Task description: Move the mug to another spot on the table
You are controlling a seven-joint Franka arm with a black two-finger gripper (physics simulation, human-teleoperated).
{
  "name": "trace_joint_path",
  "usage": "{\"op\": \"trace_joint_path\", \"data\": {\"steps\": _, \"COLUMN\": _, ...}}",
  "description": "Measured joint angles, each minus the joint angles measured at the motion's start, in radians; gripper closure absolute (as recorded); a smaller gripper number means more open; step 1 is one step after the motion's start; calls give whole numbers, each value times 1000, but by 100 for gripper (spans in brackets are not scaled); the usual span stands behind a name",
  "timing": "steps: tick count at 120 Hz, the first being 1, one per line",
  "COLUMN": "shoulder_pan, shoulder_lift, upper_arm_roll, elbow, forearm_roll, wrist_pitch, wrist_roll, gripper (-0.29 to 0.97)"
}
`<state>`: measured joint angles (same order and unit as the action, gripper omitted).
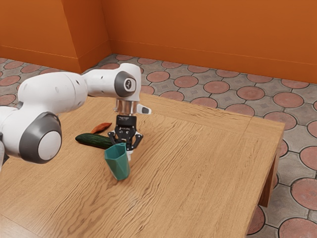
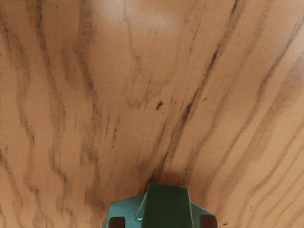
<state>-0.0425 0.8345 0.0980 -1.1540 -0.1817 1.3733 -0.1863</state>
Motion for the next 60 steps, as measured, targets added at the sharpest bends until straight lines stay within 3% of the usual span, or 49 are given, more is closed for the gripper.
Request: {"op": "trace_joint_path", "data": {"steps": 60, "shoulder_pan": 34, "shoulder_lift": 24, "upper_arm_roll": -1, "elbow": 25, "forearm_roll": 1, "wrist_pitch": 11, "wrist_roll": -7, "gripper": 66}}
